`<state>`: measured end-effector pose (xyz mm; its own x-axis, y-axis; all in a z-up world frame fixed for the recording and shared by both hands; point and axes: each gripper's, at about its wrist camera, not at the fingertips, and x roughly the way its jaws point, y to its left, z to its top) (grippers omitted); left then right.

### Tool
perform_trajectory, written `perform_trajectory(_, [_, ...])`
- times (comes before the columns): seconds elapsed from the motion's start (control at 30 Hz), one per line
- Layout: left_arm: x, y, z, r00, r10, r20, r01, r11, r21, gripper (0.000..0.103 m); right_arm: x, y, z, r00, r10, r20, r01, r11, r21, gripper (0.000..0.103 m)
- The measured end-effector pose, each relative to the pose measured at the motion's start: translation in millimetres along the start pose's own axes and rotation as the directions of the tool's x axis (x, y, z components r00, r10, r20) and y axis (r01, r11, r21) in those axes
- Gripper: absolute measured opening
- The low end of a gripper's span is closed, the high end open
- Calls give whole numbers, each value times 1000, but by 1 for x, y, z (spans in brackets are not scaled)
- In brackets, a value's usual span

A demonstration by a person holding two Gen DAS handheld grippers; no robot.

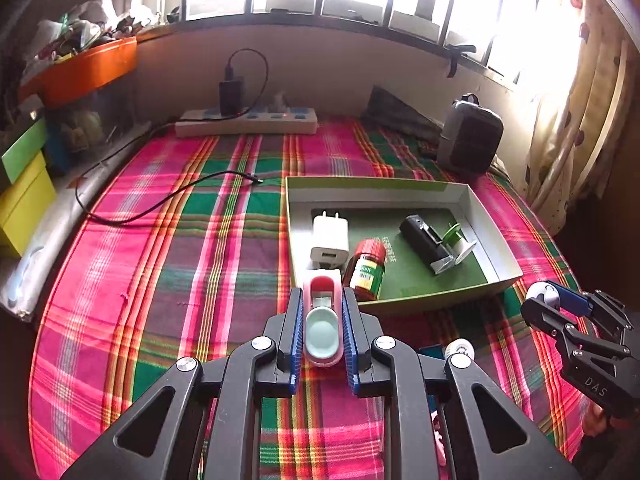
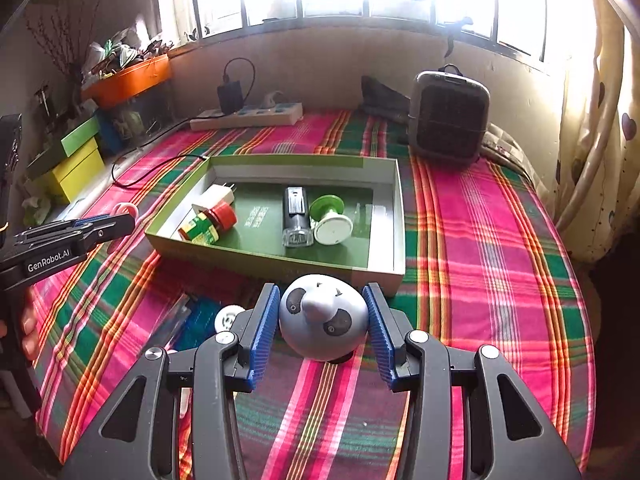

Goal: Organize rigid objects
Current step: 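Carry the pink holder and panda toy over the green tray with both tools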

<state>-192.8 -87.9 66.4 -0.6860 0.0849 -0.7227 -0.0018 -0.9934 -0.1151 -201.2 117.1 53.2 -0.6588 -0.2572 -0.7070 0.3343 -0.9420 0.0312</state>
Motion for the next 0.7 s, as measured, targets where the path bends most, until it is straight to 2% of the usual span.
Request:
perform_trajectory(0.17, [7,-5,14,1000,-24,-2,24,1000,8,17,5,-4,16,1000,-4,13,4,1000,-7,45])
perform_trajectory(0.27, [15,-7,23,997,-69,-16,69,998,-5,17,10,-8,27,1000,-2,15,2,1000,-7,45])
perform_trajectory(0.7, [47,-24,54,996,-89,-26,89,996,20,17,47,-23,62,1000,-19,4,19,1000,-9,45])
